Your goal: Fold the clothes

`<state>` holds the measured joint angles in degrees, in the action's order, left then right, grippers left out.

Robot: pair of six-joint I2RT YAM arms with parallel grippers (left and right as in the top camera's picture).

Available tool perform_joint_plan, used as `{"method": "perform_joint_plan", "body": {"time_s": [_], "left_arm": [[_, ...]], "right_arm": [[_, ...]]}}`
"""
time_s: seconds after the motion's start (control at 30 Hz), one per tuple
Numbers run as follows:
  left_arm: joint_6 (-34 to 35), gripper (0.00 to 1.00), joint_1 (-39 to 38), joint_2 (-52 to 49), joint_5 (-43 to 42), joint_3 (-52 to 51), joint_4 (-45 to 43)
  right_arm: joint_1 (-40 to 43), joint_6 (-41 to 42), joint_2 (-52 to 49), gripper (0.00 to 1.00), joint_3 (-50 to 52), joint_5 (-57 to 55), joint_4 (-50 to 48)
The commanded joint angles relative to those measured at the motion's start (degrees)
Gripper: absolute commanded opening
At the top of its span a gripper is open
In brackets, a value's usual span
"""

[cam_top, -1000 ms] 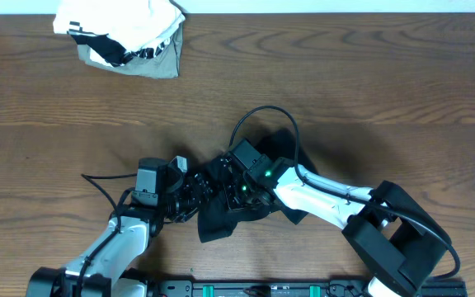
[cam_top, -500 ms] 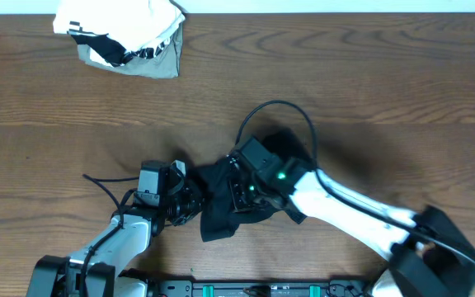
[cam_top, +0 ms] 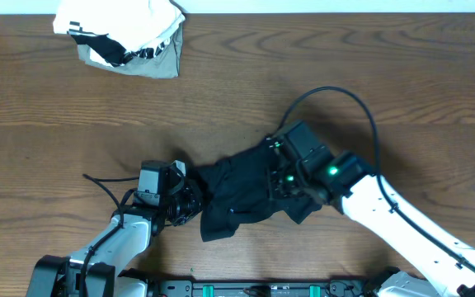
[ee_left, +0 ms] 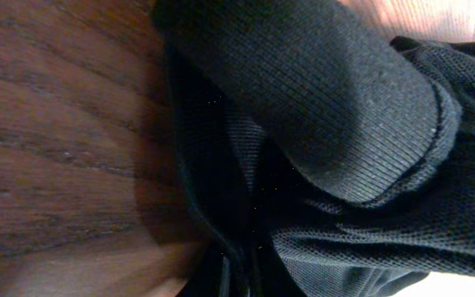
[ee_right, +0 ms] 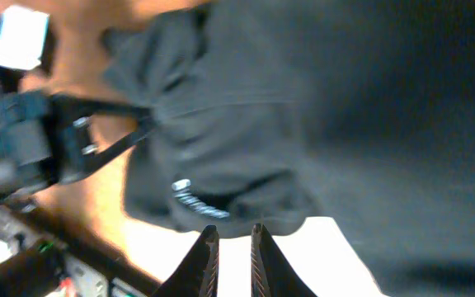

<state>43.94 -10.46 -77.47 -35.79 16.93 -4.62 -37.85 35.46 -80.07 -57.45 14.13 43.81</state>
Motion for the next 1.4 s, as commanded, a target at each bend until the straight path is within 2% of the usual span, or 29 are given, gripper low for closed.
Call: {"method": "perform_joint_plan", "body": {"time_s": [0.0, 0.1, 0.23, 0.33, 0.4, 0.6, 0.7, 0.87, 1.03, 1.17, 1.37], "left_arm": [[0.1, 0.06, -0.2, -1.6, 4.3, -0.6, 3.6], [-0.9, 0.06, -0.2, -0.7, 4.4, 1.5, 7.5], [-3.7, 0.06, -0.2, 0.5, 5.1, 5.2, 14.4], [-6.0, 0.06, -0.2, 1.6, 7.4, 9.2, 20.8], [-6.7, 0.06, -0.2, 2.4, 9.6, 12.1, 25.3], [-8.4, 0.06, 0.4, 3.4, 13.0, 20.0, 35.1], [-9.7, 0.06, 2.2, 3.4, 13.0, 22.0, 37.5], [-16.0, 0.06, 7.3, 3.4, 13.3, 25.5, 42.2], [-20.6, 0.06, 9.9, 3.4, 19.2, 32.4, 50.2], [-20.9, 0.06, 10.0, 3.4, 23.7, 39.4, 56.9], [-20.8, 0.06, 9.4, 3.4, 24.1, 45.3, 61.9]], "right_arm": [[3.7, -2.9, 0.7, 0.13, -0.6, -2.4, 2.0], [7.1, -4.8, 0.7, 0.11, -0.6, -2.7, 3.8], [10.5, -5.8, 0.7, 0.13, -0.6, -8.7, 6.1], [12.5, -7.1, 0.7, 0.25, -0.6, -12.5, 6.8], [13.6, -7.1, 0.7, 0.26, -0.6, -13.4, 6.6], [14.3, -10.9, 0.5, 0.13, -0.6, -13.3, 2.3], [14.2, -10.9, -0.2, 0.12, -0.6, -13.3, 1.2], [14.2, -10.8, -1.9, 0.09, -0.6, -12.7, 0.9], [14.1, -10.7, -4.2, 0.07, -0.6, -10.8, -0.5], [13.6, -10.2, -6.4, 0.02, -0.6, -9.0, -1.8], [12.9, -9.4, -8.1, 0.02, -0.6, -8.9, -3.2]]}}
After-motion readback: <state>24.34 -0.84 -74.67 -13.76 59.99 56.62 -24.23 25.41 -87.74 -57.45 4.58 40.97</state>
